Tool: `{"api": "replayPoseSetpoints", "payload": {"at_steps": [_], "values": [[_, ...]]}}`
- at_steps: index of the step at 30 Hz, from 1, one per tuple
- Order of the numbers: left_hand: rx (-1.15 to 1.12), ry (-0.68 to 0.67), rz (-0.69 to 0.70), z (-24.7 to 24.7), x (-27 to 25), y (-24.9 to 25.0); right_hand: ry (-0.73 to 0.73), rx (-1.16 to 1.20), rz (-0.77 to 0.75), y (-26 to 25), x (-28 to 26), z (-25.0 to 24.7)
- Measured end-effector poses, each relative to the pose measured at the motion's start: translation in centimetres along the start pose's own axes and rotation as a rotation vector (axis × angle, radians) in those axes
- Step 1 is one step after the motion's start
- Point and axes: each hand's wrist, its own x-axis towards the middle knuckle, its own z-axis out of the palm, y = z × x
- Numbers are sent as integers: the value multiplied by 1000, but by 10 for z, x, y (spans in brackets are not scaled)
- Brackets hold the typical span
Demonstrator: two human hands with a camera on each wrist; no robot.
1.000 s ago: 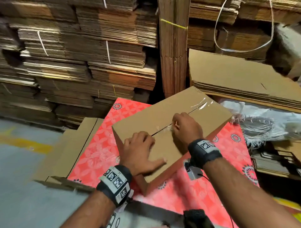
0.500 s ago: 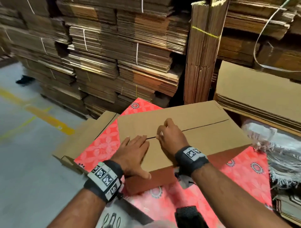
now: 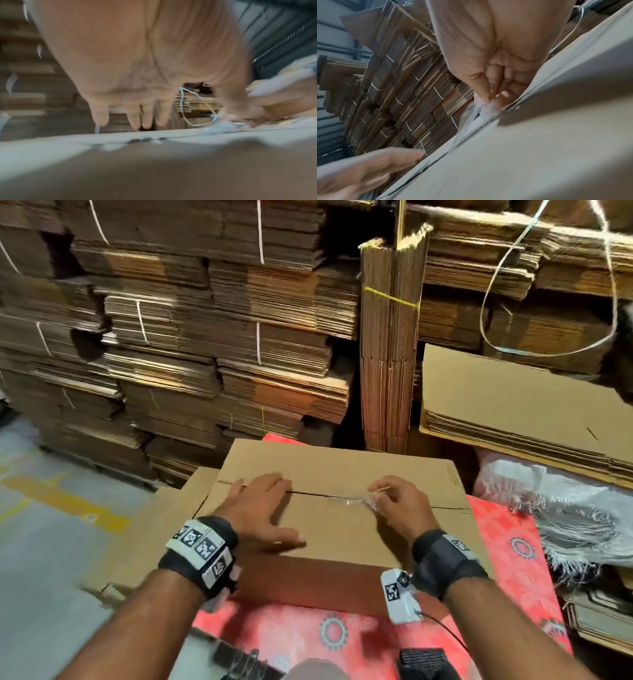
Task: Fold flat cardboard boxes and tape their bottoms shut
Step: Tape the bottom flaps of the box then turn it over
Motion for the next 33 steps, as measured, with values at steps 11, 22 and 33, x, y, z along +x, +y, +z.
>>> {"api": "replayPoseSetpoints", "payload": {"at_steps": [11, 22, 33], "values": [[-23, 224, 34, 57, 23, 29, -62, -560, -92, -60, 3, 62], [80, 132, 156, 47, 35, 3, 217, 22, 234, -14, -17, 11], [72, 105, 247, 29, 53, -19, 341, -140, 290, 32, -52, -63]]}}
